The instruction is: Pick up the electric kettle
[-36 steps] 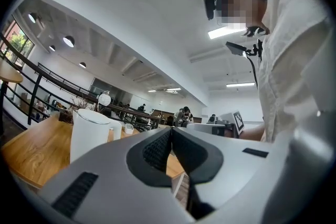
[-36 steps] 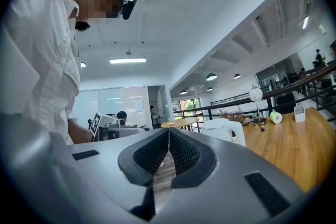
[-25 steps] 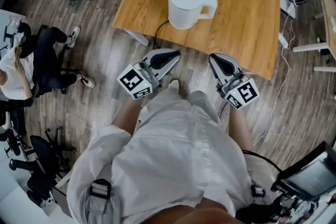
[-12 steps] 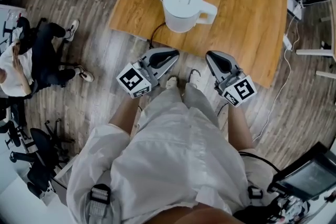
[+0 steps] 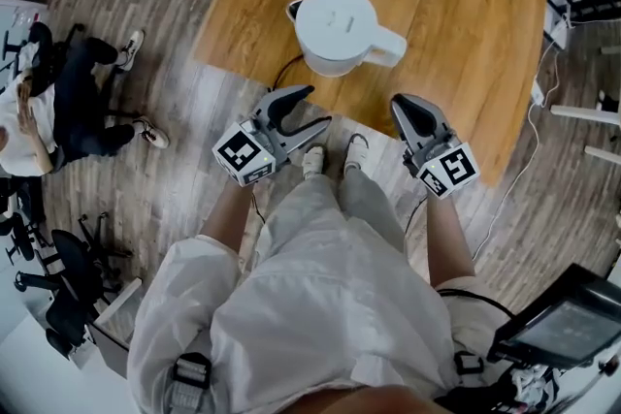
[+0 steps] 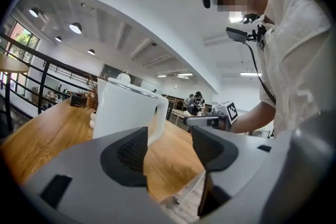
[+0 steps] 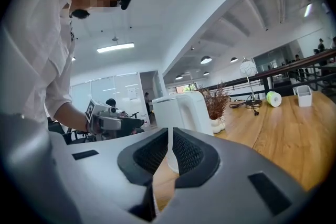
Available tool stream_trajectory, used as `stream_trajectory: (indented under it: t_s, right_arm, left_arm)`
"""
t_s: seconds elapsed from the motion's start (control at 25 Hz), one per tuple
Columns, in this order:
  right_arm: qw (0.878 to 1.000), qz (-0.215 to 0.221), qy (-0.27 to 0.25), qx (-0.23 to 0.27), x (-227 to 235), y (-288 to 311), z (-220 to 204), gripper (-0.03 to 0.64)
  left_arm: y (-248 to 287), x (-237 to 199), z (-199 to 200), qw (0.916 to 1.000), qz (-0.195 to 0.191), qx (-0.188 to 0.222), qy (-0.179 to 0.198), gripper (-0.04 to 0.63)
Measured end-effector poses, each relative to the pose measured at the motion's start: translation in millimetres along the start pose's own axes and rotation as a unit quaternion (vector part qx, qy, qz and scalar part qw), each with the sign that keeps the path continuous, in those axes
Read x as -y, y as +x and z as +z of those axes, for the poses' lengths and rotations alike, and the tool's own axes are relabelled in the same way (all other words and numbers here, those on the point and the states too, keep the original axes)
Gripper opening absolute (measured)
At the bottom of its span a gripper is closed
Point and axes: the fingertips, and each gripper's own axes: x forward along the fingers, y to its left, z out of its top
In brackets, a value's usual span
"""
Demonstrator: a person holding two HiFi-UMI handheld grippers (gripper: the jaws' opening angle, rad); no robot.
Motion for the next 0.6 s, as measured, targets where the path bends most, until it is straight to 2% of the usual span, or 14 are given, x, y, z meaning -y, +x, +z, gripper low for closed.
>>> stream_trajectory:
  t_s: [0.12, 0.28, 0.4, 0.6]
  right_arm:
    - [1.0, -0.003, 0.0, 0.006, 15, 4, -1, 0.014]
    - [1.0, -0.008, 0.001, 0.004, 29, 7, -5, 0.032]
    - [1.0, -0.006, 0.0, 0.001, 33, 9, -9, 0.048]
    - [1.0, -0.004, 0.002, -0.009, 34, 13, -17, 0.089]
  left_arm:
    - [2, -18, -5, 0.9997, 0.016, -0.003, 0.016, 0.35]
    - [6, -46, -17, 0.9986, 0.041, -0.017, 0.03, 0.451]
    - [11, -70, -24, 0.997, 0.063, -0.024, 0.038, 0.584]
    - [21, -99, -21, 0.9952, 0.076, -0.015, 0.059, 0.586]
